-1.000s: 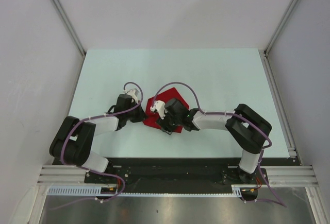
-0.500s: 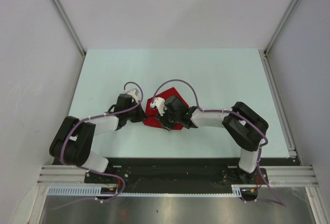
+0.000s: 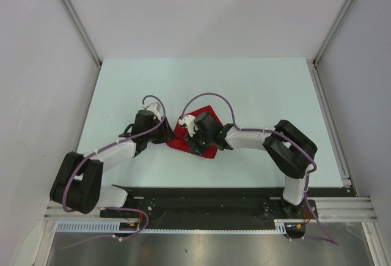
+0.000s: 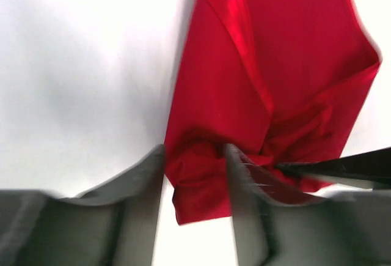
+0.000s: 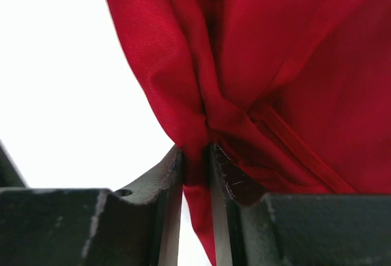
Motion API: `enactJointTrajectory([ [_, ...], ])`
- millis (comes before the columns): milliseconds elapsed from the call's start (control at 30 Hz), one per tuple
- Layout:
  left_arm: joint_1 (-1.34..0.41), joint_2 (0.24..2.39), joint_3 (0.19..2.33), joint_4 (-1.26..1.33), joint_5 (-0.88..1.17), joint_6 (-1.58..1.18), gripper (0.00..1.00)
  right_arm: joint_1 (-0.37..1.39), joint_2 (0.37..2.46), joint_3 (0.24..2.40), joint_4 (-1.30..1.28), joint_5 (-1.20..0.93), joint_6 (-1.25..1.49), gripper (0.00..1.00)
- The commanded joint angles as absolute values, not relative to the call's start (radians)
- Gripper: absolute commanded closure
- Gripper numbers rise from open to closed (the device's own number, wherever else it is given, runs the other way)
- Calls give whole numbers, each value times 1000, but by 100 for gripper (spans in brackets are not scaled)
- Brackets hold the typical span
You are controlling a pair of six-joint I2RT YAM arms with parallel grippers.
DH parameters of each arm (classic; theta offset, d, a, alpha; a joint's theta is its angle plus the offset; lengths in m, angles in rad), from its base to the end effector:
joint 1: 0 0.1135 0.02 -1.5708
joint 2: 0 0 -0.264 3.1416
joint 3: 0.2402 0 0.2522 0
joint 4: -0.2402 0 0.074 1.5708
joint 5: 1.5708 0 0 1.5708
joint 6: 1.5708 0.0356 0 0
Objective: Fold the napkin, place the utensils inside, and roll it up
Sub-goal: Roll the napkin with the utensil
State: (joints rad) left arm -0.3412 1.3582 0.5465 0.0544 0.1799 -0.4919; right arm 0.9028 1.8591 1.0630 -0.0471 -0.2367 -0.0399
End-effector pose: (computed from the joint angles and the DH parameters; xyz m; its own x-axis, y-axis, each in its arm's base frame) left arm 0.2388 -0.0915 0.1602 -0.7840 -0.2147 -0.5825 0.0925 0.8874 -0.4516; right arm 0.2298 0.3047 0.1524 -0.4279 -0.6049 -0.6715 -0.8775 0.4560 0.1484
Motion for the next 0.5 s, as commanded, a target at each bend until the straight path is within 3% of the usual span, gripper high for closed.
enactJointTrajectory([
  [0, -350, 1241, 565, 14, 98, -495, 43, 913, 1934, 1035, -368, -388, 92, 95],
  [467, -359, 1014, 377, 81, 149, -518, 38, 809, 1930, 1002, -344, -629, 273, 98],
])
